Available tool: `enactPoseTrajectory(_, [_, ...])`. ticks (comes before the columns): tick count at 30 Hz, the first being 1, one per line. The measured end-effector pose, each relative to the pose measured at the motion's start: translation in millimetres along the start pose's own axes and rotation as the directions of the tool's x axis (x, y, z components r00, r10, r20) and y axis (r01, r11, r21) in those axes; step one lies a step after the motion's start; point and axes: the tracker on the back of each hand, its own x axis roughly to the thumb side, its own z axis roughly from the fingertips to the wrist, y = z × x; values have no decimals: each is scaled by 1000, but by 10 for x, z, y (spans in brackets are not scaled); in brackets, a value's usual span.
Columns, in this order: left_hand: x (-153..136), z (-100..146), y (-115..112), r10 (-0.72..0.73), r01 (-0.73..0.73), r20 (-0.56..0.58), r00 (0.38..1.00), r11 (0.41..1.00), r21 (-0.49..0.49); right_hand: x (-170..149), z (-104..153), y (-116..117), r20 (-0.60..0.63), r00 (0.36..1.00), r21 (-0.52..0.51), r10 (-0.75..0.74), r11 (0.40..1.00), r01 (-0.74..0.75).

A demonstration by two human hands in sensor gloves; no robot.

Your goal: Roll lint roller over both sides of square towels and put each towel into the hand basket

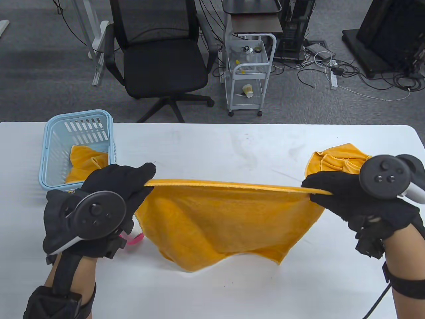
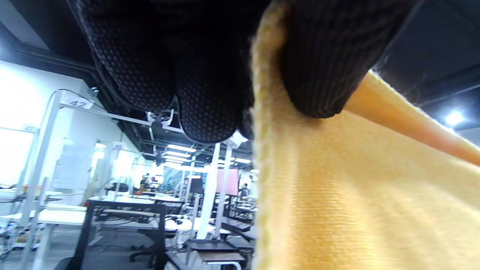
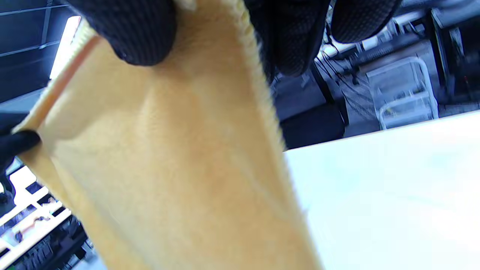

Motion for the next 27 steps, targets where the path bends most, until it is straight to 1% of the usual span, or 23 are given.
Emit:
enactPoseTrajectory(2, [-52,-196,-174,-22,22,-26,999,999,-27,-200,-239,-14,-48,993,12,-105,994,106])
enactPoseTrajectory(3, [-68,-265,-240,-38,37,-37,999,999,-37,-284,-328,-12,-76,985,3,-156,988,157])
enactPoseTrajectory(4, [-98,-361,-328,-63,61,-54,997,997,-44,-401,-448,-12,-105,970,-26,-220,975,218])
enactPoseTrajectory(5, [-133,-460,-421,-74,70,-75,994,996,-46,-533,-573,-13,-126,947,-74,-295,955,288])
enactPoseTrajectory(6, [-160,-527,-482,-82,78,-90,993,996,-51,-613,-641,-12,-129,928,-115,-350,935,337])
enactPoseTrajectory(7, [-206,-626,-568,-89,83,-111,990,995,-60,-725,-731,-7,-132,891,-203,-434,892,404])
enactPoseTrajectory(9, [-267,-762,-647,-109,104,-143,984,994,-42,-856,-828,-25,-148,853,-300,-501,844,444])
enactPoseTrajectory(11, [-297,-847,-634,-93,94,-152,984,996,-6,-886,-864,-70,-140,837,-390,-529,807,444])
enactPoseTrajectory(12, [-294,-876,-590,-81,87,-154,985,996,28,-871,-870,-100,-126,833,-410,-538,793,450])
enactPoseTrajectory(15, [-240,-886,-400,-111,128,-133,985,984,123,-748,-837,-237,-27,828,-428,-559,755,496])
enactPoseTrajectory(17, [-188,-795,-236,-177,195,-101,979,957,214,-638,-748,-360,82,833,-422,-548,738,527])
enactPoseTrajectory(18, [-177,-741,-201,-186,203,-94,978,950,238,-620,-729,-371,100,831,-417,-547,736,534])
enactPoseTrajectory(19, [-160,-644,-181,-194,211,-88,977,939,273,-565,-662,-372,158,839,-381,-520,752,538])
enactPoseTrajectory(21, [-146,-489,-241,-232,238,-52,971,940,243,-528,-604,-316,190,865,-361,-464,787,501])
enactPoseTrajectory(22, [-146,-396,-317,-259,262,-41,965,941,216,-516,-562,-233,178,903,-344,-390,835,429])
enactPoseTrajectory(23, [-145,-287,-442,-282,282,-26,959,941,188,-525,-544,-155,162,929,-339,-333,865,369])
enactPoseTrajectory(24, [-141,-161,-623,-306,303,4,952,943,138,-552,-530,24,111,962,-309,-249,911,272])
enactPoseTrajectory(25, [-140,-47,-821,-327,325,26,945,943,76,-588,-528,154,72,980,-274,-188,941,201])
enactPoseTrajectory(26, [-136,72,-1040,-334,333,52,941,943,9,-668,-540,380,26,993,-216,-116,969,119])
enactPoseTrajectory(27, [-120,187,-1283,-340,345,80,937,937,-52,-733,-552,560,-14,998,-172,-62,983,58])
